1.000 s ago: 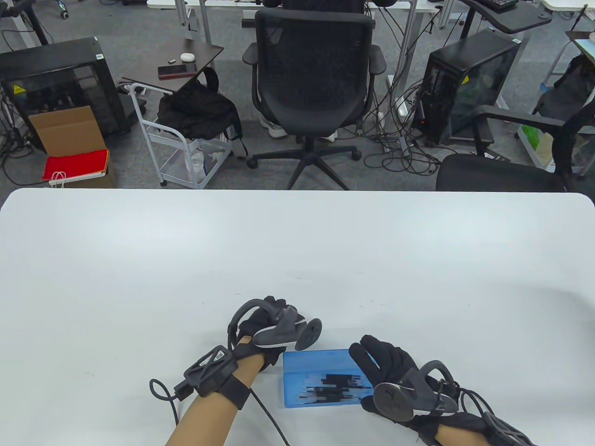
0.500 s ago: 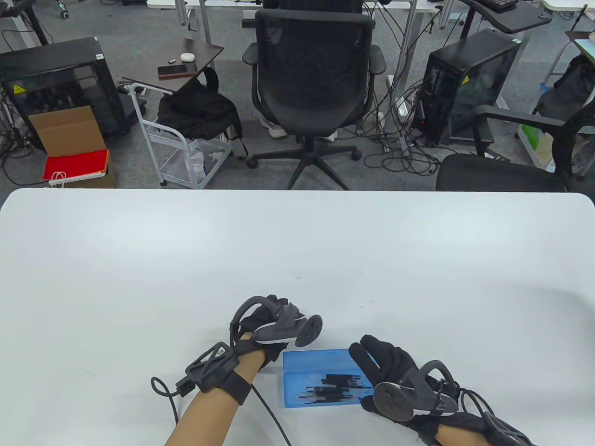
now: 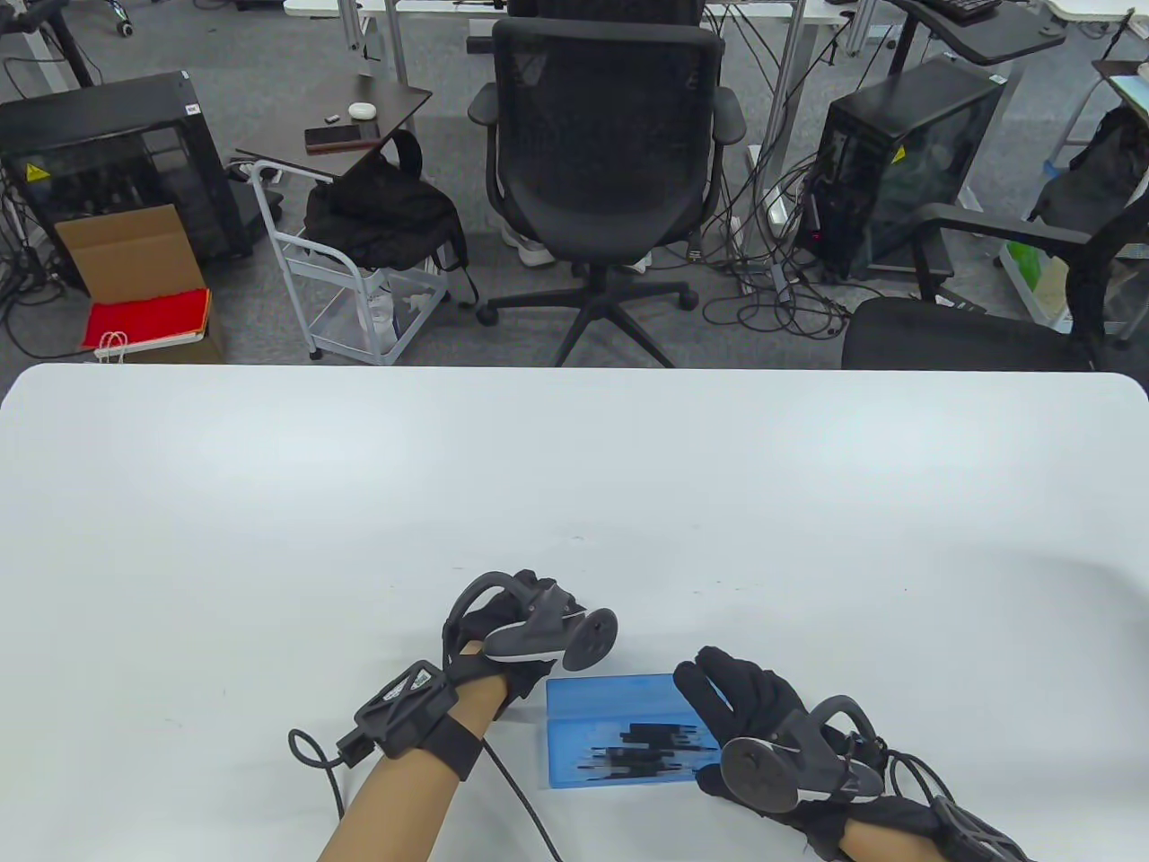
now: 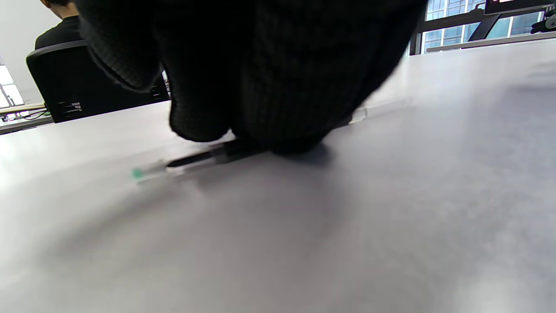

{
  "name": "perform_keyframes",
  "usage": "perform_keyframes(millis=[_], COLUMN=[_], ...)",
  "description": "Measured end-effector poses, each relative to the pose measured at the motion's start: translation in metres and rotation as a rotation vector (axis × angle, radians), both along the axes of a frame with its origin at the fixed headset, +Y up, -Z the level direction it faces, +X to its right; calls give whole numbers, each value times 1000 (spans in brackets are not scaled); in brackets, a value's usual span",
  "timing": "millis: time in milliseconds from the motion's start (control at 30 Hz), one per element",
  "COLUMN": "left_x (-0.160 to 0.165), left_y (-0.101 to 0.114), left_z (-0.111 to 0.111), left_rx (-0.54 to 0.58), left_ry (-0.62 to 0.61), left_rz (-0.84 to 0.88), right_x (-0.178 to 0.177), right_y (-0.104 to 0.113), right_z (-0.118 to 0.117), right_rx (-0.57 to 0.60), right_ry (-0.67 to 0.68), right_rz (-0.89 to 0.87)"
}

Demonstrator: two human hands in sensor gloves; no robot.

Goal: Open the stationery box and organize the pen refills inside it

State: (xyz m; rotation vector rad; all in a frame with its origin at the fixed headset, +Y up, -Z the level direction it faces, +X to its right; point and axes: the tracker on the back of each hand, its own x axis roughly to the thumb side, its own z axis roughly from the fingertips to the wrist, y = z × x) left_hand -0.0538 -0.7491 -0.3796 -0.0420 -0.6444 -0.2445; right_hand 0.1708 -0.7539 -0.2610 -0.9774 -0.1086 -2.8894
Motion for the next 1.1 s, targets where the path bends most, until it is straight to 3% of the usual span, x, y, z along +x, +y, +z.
perform_keyframes(millis=[300, 567, 833, 1100], left_x=[0, -8, -3, 19], left_y=[3, 47, 95, 85], left_z=[0, 17, 77, 137], left_rx=[10, 85, 213, 239], left_ry=[5, 37, -43, -93], left_rz=[6, 143, 191, 171], right_x=[0, 0, 0, 0], right_y=[0, 0, 0, 0], right_z=[0, 0, -1, -1], right_rx=[-3, -5, -3, 4], right_ry=[1, 2, 2, 3], right_rz=[-2, -4, -5, -4])
